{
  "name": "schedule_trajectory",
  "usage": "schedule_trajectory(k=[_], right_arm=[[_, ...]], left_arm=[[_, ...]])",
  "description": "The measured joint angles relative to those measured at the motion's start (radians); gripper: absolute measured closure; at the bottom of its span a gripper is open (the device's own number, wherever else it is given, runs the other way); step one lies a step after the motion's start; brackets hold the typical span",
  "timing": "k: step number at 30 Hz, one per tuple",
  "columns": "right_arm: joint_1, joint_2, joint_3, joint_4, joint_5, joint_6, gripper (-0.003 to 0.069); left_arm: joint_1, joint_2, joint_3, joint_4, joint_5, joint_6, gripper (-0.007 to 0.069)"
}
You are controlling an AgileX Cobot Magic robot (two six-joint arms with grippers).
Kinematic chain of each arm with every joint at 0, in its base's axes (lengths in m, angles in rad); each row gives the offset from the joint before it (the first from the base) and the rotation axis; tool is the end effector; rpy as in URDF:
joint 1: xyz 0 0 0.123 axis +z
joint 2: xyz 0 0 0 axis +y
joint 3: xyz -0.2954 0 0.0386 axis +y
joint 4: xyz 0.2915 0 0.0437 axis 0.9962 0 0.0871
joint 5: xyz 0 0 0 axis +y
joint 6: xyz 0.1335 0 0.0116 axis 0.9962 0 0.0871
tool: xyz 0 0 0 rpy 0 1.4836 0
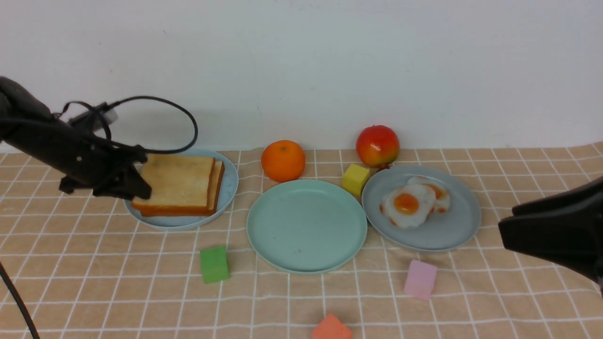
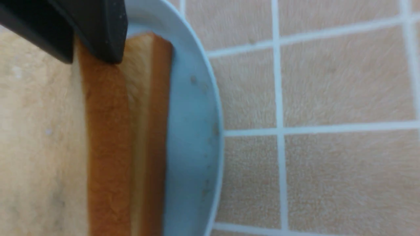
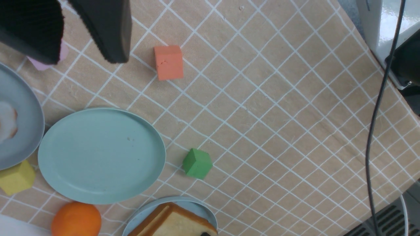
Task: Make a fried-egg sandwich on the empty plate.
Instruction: Use the left arm to grab a slice of bread, then use the left arm to put a slice of bread into the empty plate in the middle
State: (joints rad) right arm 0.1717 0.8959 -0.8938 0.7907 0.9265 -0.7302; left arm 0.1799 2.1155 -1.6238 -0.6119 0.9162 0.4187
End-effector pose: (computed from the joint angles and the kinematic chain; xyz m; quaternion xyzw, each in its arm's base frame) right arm 0.2074 0.1133 0.3526 -0.2801 0.8223 0.2651 0.4184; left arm 0.5072 0.0301 0.1444 -0.0384 0.9575 -0.2133 0.1903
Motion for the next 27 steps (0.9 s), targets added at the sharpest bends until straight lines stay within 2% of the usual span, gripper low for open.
schedule_trajectory(k=[5,10,14,18,27], right_arm=[[0.000,0.000,0.000,0.000,0.000,0.000,0.0418],[0.000,0.000,0.000,0.003,0.000,0.000,0.0418],[0.000,0.000,0.000,0.003,0.000,0.000,0.0418],[0.000,0.000,0.000,0.003,0.000,0.000,0.0418],[0.000,0.000,0.000,0.003,0.000,0.000,0.0418]], left_arm=[[0.000,-0.102,0.000,0.016,0.048,-0.046,0.0559],[-0.039,-0.197,0.027,-0.121,0.160,-0.006,0.0559],[-0.125,-0.207,0.083,-0.236,0.174,0.031,0.0559],[-0.257,-0.180,0.149,-0.336,0.105,0.038,0.0559],[-0.414,-0.036,0.157,-0.347,-0.128,-0.052,0.0559]])
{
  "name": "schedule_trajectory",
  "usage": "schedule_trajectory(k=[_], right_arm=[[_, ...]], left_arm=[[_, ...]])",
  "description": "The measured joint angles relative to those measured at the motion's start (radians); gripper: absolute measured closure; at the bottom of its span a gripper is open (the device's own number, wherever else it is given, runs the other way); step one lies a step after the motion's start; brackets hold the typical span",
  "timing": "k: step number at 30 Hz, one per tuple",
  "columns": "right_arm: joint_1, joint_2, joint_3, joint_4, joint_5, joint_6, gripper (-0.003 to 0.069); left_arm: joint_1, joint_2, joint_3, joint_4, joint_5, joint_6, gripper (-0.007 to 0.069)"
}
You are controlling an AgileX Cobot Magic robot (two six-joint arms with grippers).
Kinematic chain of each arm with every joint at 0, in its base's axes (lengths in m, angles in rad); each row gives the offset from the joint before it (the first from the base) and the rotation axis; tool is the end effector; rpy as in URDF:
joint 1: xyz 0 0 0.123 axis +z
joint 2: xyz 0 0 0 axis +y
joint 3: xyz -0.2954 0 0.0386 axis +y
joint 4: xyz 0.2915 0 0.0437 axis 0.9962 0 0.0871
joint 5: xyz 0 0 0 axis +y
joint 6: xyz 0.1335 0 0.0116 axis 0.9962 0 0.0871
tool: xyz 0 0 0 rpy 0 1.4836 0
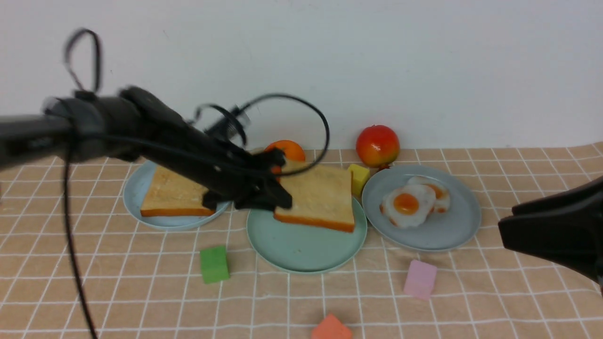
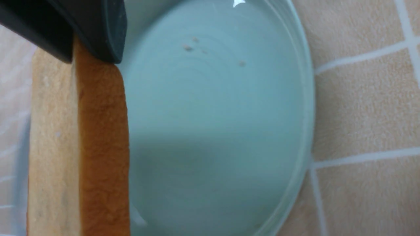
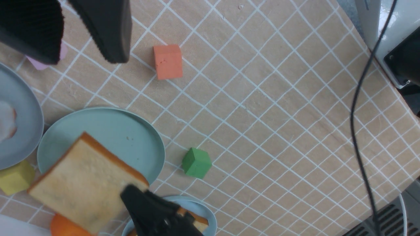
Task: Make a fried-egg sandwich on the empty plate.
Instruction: Use the left arm to put a slice of bread into the empty plate in the middle
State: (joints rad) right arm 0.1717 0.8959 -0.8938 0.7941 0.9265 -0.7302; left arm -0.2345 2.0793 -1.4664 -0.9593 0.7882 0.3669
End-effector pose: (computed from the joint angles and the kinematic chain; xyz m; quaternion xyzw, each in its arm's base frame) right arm 0.2073 0.1135 0.3528 -0.2794 0.8219 0.2666 0.4186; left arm 0.4638 -0.1908 0.1357 -0.0076 0.9235 -0.3579 0.1376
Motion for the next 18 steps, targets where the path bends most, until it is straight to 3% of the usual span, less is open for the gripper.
schedule_trajectory(k=[11,18], right_arm=[[0.000,0.000,0.000,-0.021,-0.001,0.000,0.0418],[0.000,0.000,0.000,-0.023,-0.003,0.000,0.0418]], left_arm=[[-0.013,0.039,0.000,0.043,-0.023,-0.056,0.0552],[-0.013,0.038,0.000,0.074,0.056,-0.080,0.0490]])
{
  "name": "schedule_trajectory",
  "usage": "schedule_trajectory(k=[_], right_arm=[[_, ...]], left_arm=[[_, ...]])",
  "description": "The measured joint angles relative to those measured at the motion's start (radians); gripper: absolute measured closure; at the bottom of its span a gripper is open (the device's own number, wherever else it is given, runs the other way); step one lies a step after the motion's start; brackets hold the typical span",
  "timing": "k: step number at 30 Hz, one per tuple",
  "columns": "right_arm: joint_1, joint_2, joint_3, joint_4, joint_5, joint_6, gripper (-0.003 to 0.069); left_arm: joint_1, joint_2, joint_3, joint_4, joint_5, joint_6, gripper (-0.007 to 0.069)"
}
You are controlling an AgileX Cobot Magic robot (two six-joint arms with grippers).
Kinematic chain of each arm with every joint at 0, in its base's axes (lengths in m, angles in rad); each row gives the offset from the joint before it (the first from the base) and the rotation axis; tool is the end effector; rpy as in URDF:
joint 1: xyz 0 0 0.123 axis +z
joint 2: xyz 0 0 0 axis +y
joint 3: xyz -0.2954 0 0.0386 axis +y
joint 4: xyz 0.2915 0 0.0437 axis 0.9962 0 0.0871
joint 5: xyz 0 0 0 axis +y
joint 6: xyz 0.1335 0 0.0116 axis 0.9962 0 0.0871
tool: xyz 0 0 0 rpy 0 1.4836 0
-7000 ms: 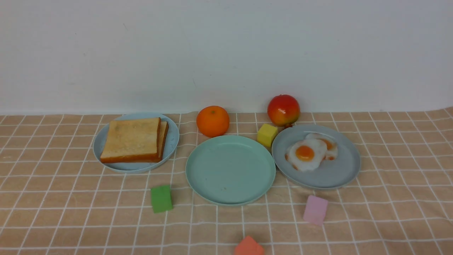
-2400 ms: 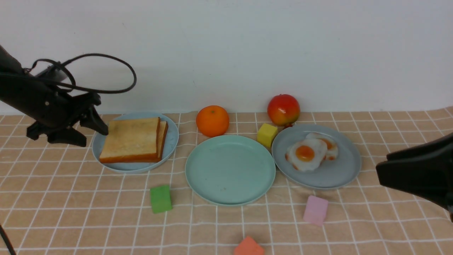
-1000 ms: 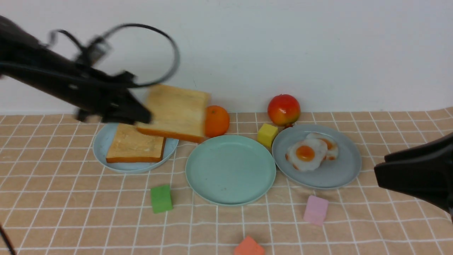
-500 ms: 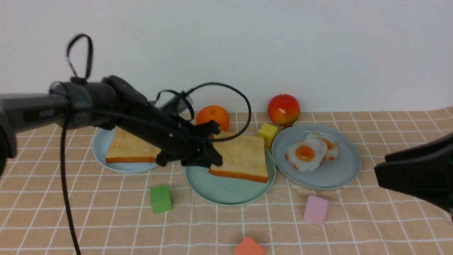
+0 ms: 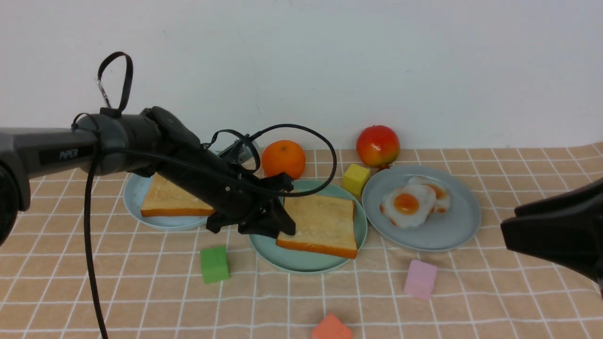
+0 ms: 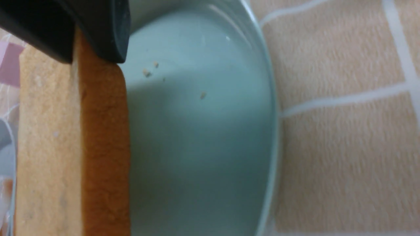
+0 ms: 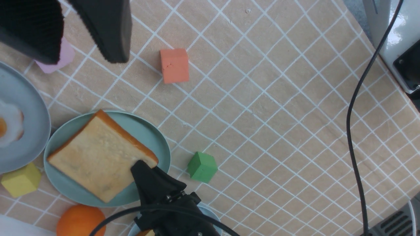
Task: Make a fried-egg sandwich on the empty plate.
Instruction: Use the left arm to put a slice of bread into the empty plate in the middle, then use the right arm to grab a fried egg
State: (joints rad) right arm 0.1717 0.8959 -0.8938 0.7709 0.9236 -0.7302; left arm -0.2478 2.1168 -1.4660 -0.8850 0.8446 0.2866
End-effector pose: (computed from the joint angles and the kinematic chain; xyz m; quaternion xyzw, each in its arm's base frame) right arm 0.2081 0.1117 0.3513 -0.2832 0.8242 0.2558 0.4185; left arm 0.4522 -0.1944 0.1124 -0.0104 0.9367 -0.3407 0.0800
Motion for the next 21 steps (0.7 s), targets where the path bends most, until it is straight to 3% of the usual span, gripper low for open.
schedule_trajectory(k=[6,9,16,21], right_arm=[[0.000,0.000,0.000,0.000,-0.001,0.000,0.0418],[0.000,0.000,0.000,0.000,-0.001,0.000,0.0418],[0.000,0.000,0.000,0.006,-0.005,0.000,0.0418],[0.000,0.000,0.000,0.009,-0.036,0.003,0.0418]], left_arm=[[0.000,-0.001,0.000,0.107,0.005,-0.122,0.0405],[0.000,-0.001,0.000,0.161,-0.006,-0.194,0.0306],[0.000,-0.022,-0.006,0.181,-0.034,-0.207,0.0135],[0.000,-0.057,-0.079,0.195,-0.001,-0.192,0.0085]])
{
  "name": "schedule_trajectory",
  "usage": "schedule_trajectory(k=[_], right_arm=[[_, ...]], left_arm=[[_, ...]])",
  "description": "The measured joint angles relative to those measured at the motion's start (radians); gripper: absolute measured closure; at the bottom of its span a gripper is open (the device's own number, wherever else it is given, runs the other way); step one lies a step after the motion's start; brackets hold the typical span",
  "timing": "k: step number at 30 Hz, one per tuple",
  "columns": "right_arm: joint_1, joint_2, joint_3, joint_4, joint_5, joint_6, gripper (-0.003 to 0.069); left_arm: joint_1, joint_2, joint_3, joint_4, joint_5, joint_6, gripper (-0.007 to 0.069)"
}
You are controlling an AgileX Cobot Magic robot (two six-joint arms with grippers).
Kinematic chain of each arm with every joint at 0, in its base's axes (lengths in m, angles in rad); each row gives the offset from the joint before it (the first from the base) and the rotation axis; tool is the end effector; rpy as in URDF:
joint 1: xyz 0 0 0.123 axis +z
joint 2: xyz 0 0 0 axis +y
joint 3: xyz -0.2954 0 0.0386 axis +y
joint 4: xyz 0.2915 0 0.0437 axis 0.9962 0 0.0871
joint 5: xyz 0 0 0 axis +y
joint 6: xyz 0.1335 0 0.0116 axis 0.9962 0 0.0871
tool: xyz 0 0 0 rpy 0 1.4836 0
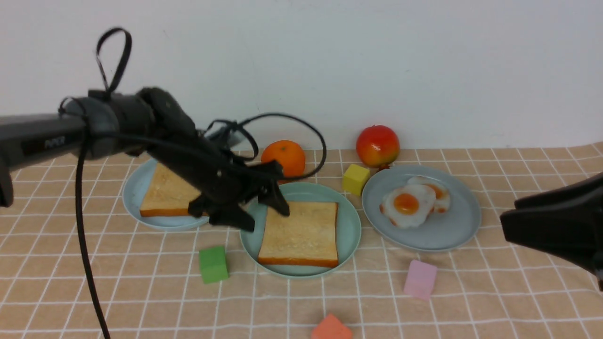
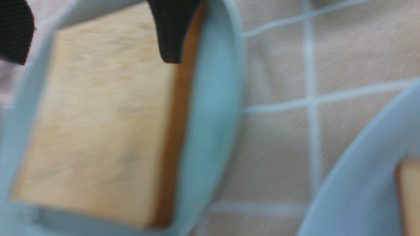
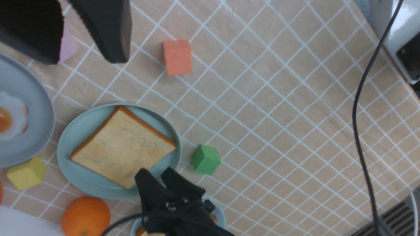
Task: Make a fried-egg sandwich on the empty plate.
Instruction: Use the right arm to grab a fried egg
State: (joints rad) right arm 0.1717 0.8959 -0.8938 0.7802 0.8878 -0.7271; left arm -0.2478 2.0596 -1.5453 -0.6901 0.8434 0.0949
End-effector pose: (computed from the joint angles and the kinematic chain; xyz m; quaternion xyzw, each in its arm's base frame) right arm 0.2118 0.1110 0.3544 -0.2716 0.8210 0.2545 0.4329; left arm 0.4663 -0.1837 0.1532 -0.0232 0.9483 -0.2934 0.1187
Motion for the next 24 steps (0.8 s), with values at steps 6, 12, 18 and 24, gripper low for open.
schedule_trajectory(k=[6,12,18,24], right_arm=[[0.000,0.003,0.000,-0.042,-0.117,0.135,0.0418],[0.000,0.094,0.000,-0.203,-0.252,0.419,0.0418],[0.000,0.286,0.000,-0.281,-0.330,0.634,0.0417],[-0.029,0.473,0.000,-0.266,-0.427,0.760,0.0380]], left_arm=[[0.000,-0.059,-0.168,0.012,0.220,0.095,0.0087],[-0.001,-0.214,-0.315,0.026,0.369,0.125,0.0146],[-0.052,-0.418,-0.201,0.141,0.391,0.111,0.0265],[-0.121,-0.591,0.034,0.240,0.390,0.111,0.0482]])
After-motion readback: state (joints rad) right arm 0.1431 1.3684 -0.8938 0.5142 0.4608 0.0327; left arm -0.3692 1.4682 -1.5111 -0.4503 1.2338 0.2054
